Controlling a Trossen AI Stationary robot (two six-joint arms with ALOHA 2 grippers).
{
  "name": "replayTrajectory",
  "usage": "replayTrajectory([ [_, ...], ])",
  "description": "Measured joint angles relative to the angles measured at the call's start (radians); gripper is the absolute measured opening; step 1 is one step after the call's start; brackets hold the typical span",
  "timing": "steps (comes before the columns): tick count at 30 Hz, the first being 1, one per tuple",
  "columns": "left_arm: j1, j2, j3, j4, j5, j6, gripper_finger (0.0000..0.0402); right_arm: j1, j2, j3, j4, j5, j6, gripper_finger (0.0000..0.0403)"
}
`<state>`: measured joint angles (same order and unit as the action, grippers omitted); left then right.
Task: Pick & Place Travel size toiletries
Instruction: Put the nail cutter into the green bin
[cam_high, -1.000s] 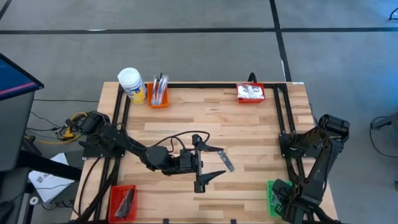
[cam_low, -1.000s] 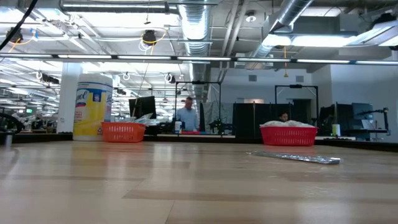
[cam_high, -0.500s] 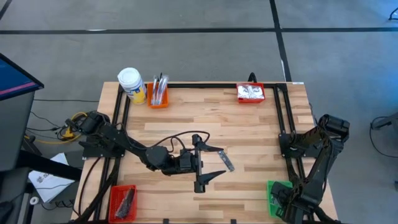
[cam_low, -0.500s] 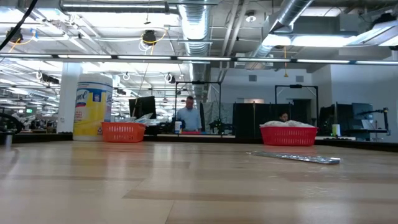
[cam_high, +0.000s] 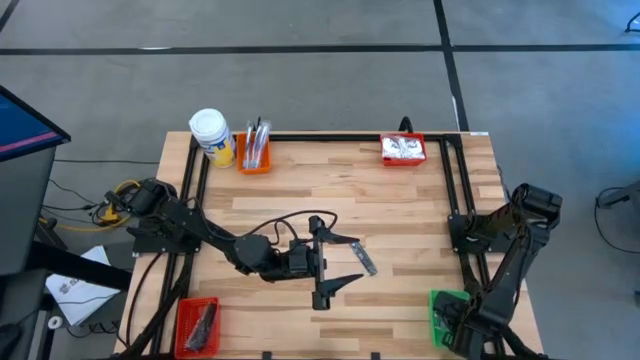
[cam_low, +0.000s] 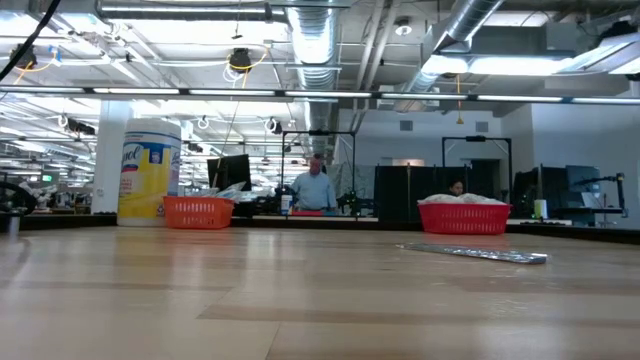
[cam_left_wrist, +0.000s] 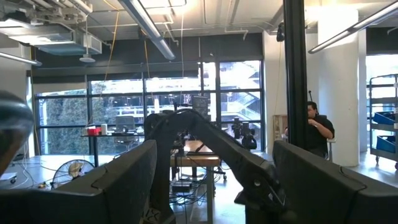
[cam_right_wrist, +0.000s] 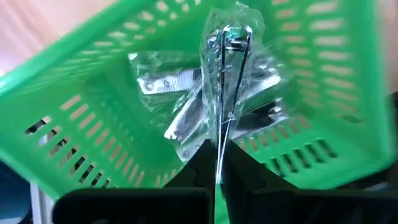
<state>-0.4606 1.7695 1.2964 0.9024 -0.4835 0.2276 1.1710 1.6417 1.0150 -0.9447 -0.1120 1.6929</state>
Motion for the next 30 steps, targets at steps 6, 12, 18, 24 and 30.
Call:
replayTrajectory([
  [6, 0.000, 0.000, 0.000, 0.000, 0.002, 0.000, 0.0314, -0.005, -0.001, -0.080, 0.151, -0.046, 0.027, 0.0002],
  [12, 0.000, 0.000, 0.000, 0.000, 0.003, 0.000, 0.0314, -0.016, -0.001, -0.087, 0.154, -0.047, 0.036, 0.0002],
  [18, 0.000, 0.000, 0.000, 0.000, 0.003, 0.000, 0.0314, -0.015, -0.001, -0.087, 0.140, -0.046, 0.030, 0.0005],
  [24, 0.000, 0.000, 0.000, 0.000, 0.003, 0.000, 0.0314, -0.015, -0.001, -0.088, 0.135, -0.046, 0.028, 0.0033],
  [30, 0.000, 0.000, 0.000, 0.000, 0.003, 0.000, 0.0314, -0.015, 0.000, -0.088, 0.133, -0.046, 0.028, 0.0035],
])
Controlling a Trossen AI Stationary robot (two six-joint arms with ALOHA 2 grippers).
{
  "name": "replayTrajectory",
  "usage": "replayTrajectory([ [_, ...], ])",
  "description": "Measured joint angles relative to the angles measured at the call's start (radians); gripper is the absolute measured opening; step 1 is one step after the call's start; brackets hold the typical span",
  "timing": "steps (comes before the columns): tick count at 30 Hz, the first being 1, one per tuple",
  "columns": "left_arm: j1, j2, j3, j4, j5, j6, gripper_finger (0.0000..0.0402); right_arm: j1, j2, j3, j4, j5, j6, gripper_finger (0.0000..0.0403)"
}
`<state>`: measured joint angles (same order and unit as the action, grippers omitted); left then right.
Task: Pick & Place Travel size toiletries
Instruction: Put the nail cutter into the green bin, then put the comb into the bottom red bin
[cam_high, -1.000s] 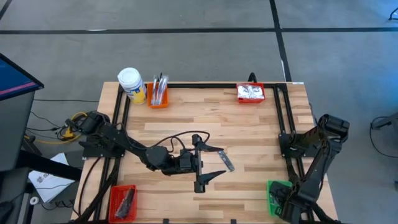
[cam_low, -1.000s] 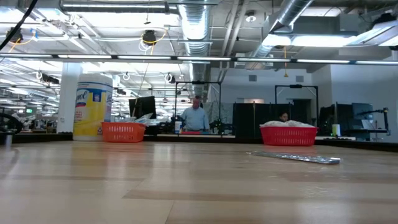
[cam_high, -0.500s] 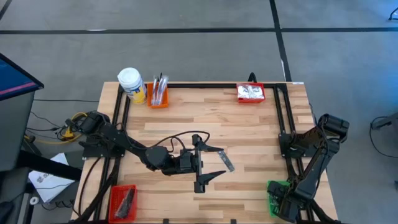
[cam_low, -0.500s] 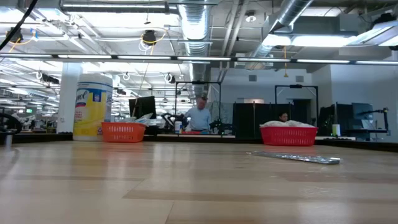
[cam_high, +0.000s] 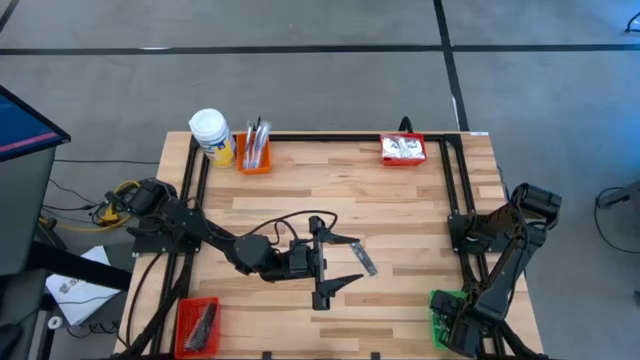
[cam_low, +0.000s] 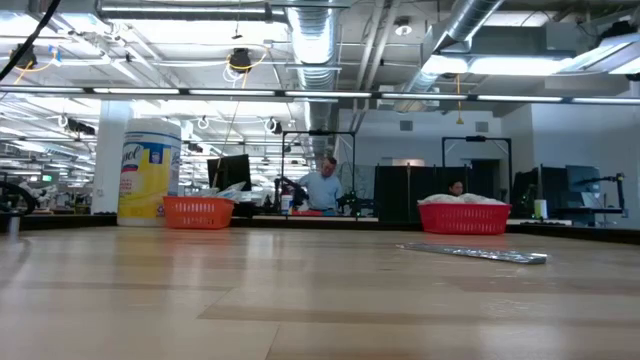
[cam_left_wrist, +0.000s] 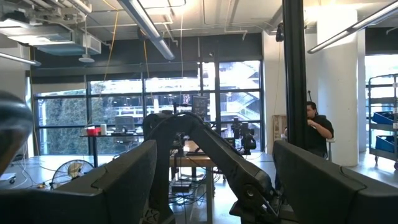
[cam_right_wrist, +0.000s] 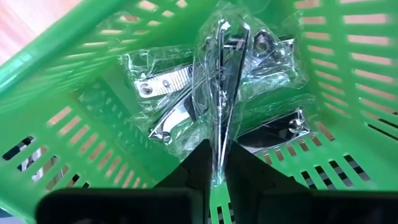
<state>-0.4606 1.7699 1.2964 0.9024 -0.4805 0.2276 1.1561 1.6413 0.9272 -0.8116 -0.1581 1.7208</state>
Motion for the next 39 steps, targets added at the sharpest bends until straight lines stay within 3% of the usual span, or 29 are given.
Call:
replayTrajectory([
  [8, 0.000, 0.000, 0.000, 0.000, 0.000, 0.000, 0.0314, 0.000, 0.000, 0.000, 0.000, 0.001, 0.012, 0.0041],
  [26, 0.000, 0.000, 0.000, 0.000, 0.000, 0.000, 0.0314, 0.000, 0.001, 0.009, -0.009, 0.000, 0.012, 0.0160],
  [39, 0.000, 0.000, 0.000, 0.000, 0.000, 0.000, 0.0314, 0.000, 0.000, 0.116, -0.187, -0.001, -0.030, 0.0163],
])
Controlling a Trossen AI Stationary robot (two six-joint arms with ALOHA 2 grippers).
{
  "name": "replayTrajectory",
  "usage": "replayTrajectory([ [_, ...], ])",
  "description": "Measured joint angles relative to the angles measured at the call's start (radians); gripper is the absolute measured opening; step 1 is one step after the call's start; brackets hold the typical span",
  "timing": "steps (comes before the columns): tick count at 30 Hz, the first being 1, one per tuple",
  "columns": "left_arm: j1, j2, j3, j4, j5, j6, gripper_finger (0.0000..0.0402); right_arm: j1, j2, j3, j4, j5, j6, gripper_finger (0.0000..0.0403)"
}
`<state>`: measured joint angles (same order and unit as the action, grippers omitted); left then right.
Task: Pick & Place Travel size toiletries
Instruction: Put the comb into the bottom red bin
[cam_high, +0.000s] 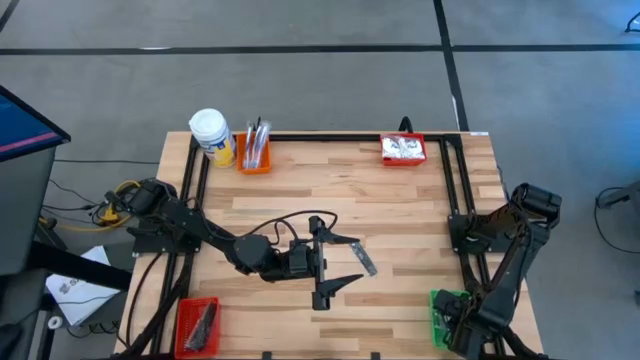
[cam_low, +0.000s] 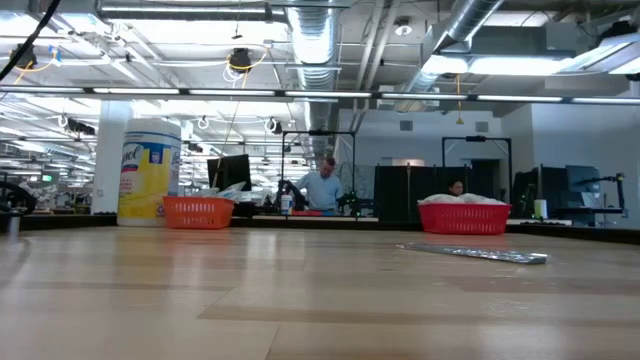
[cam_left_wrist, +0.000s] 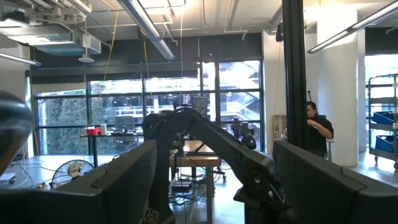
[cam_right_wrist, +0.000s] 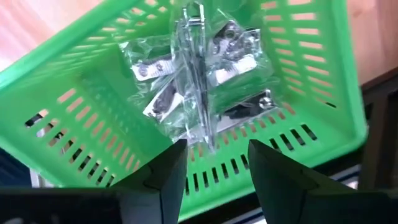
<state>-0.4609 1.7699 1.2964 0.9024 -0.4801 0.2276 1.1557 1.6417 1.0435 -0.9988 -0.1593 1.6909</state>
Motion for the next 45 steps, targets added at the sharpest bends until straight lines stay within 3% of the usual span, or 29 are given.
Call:
replayTrajectory([
  [23, 0.000, 0.000, 0.000, 0.000, 0.000, 0.000, 0.0314, -0.016, 0.000, 0.185, -0.310, 0.014, -0.052, 0.0169],
  [35, 0.000, 0.000, 0.000, -0.003, 0.000, 0.000, 0.0314, -0.087, 0.000, 0.341, -0.473, 0.129, -0.173, 0.0166],
  [45, -0.026, 0.000, 0.000, -0.005, 0.000, 0.000, 0.0314, -0.142, 0.000, 0.448, -0.534, 0.310, -0.317, 0.0162],
])
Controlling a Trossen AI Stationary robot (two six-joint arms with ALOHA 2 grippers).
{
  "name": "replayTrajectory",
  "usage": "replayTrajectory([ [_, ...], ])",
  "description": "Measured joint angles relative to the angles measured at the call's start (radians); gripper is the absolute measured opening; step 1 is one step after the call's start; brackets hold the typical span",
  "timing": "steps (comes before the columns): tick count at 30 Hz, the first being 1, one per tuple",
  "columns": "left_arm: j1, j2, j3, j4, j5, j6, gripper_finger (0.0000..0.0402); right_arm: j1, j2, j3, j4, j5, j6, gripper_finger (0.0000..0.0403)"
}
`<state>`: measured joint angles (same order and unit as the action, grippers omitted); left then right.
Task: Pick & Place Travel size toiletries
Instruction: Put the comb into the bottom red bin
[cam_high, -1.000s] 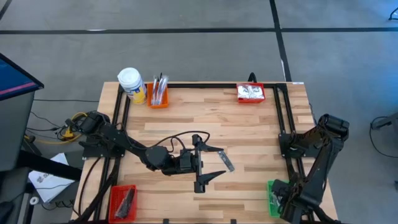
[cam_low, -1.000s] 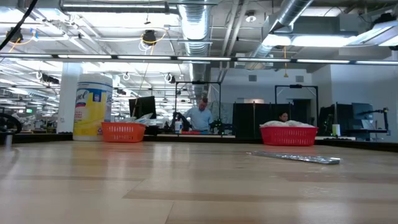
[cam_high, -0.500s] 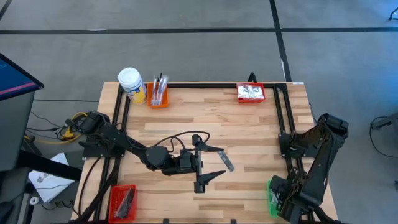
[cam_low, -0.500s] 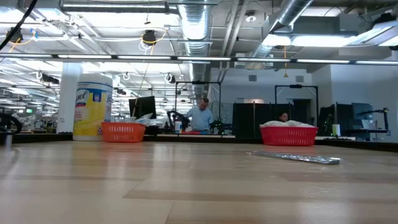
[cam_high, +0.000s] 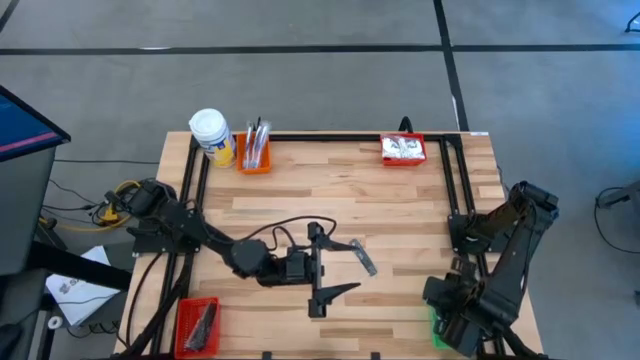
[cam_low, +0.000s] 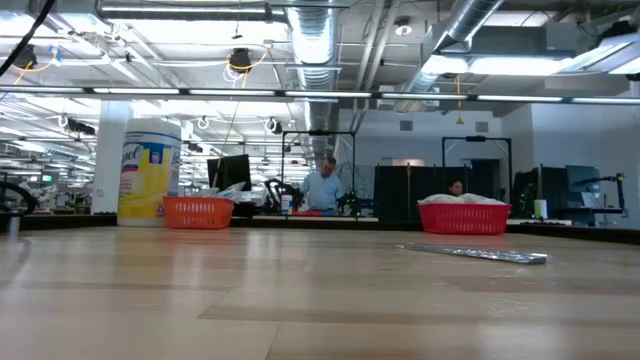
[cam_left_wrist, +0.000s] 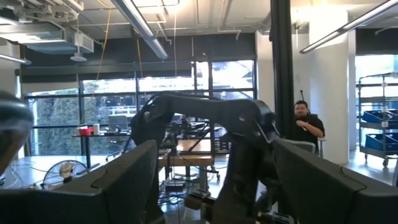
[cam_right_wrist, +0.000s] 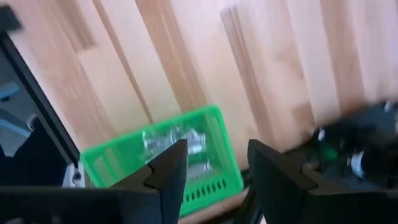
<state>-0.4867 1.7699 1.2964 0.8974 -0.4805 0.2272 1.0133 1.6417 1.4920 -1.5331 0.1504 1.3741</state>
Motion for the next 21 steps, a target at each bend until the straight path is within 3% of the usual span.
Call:
replayTrajectory([
  [21, -0.063, 0.000, 0.000, -0.024, -0.008, -0.024, 0.0314, -0.035, 0.000, 0.120, 0.001, 0.531, -0.307, 0.0154],
])
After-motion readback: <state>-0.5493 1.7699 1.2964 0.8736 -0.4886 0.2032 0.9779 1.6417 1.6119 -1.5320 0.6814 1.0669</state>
